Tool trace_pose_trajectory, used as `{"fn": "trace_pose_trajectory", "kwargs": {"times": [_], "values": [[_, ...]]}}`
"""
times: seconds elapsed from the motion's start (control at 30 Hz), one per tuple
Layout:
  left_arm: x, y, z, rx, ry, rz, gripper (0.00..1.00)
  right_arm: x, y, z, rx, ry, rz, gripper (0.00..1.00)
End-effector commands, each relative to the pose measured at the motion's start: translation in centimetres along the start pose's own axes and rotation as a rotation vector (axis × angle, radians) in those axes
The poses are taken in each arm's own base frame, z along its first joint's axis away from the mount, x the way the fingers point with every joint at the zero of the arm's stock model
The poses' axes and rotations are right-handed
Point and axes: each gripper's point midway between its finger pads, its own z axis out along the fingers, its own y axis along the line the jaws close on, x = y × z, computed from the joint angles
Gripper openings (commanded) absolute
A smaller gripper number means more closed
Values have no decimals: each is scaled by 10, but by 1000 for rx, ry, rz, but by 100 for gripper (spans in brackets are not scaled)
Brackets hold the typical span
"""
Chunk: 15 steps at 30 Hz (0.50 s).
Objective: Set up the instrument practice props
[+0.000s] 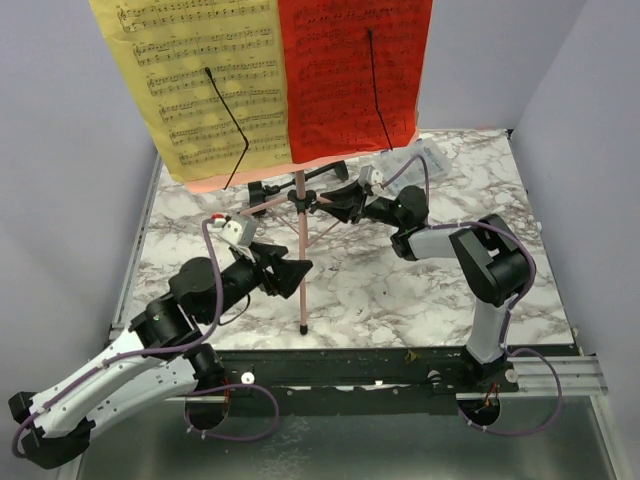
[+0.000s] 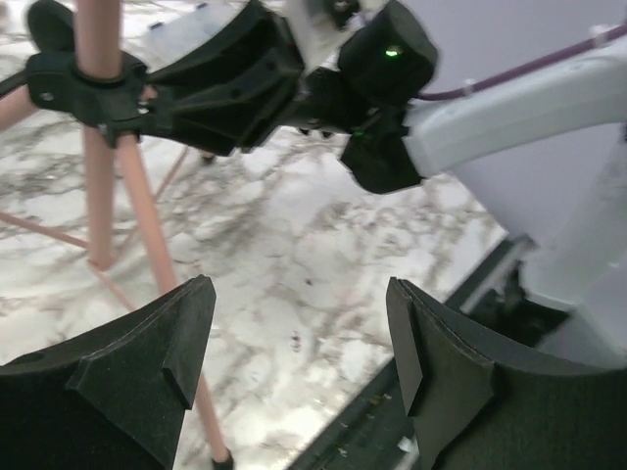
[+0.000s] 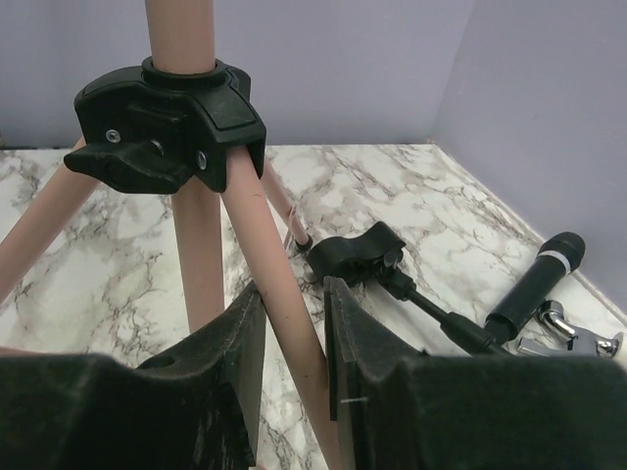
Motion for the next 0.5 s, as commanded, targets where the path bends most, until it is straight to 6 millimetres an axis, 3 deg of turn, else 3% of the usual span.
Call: {"fn": "trace_pose_trajectory", "kwargs": {"times": [0.0, 0.13, 0.23, 0.47], "values": [[-48, 27, 16, -117, -340, 107, 75, 68, 12, -14, 99, 137, 240, 0], [-55, 60, 32, -307, -412, 81, 74, 72, 16, -13, 122, 139, 243, 0], [-55, 81, 43, -443, -430, 43, 67, 75, 18, -11, 153, 141, 239, 0], [-55, 96, 71, -505, -395, 38, 59, 85, 28, -4, 182, 151, 248, 0]]}}
